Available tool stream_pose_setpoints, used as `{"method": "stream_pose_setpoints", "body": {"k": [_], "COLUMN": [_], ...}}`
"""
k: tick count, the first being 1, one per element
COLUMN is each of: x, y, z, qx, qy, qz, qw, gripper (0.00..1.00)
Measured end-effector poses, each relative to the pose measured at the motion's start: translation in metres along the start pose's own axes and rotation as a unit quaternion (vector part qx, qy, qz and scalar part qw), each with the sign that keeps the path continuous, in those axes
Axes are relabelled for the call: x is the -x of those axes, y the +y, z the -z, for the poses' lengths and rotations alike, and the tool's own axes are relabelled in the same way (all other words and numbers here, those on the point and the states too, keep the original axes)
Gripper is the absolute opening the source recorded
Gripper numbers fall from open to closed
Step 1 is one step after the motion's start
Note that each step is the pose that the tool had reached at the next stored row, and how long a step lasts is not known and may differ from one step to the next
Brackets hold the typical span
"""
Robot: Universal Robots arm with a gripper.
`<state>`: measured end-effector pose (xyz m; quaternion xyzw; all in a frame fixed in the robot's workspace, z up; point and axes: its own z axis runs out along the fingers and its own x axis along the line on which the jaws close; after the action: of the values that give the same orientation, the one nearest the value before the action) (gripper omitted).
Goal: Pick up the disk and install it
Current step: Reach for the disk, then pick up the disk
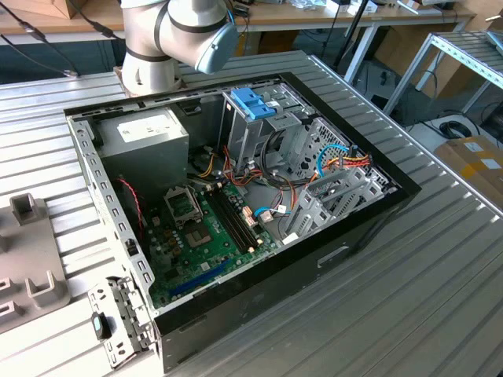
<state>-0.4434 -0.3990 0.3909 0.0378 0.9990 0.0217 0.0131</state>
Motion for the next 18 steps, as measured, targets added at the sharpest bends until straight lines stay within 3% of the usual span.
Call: {"method": "stream_pose_setpoints", "body": {"k": [15, 18], "x": [-0.0009, -0.001], "y": [0.0, 0.0], "z": [0.0, 0.0], "qx": [0.0, 0.0], "qy": [0.0, 0.0], "qz": [0.0, 0.0], "qw": [1.0, 1.0], "gripper": [0.1, 0.17]}}
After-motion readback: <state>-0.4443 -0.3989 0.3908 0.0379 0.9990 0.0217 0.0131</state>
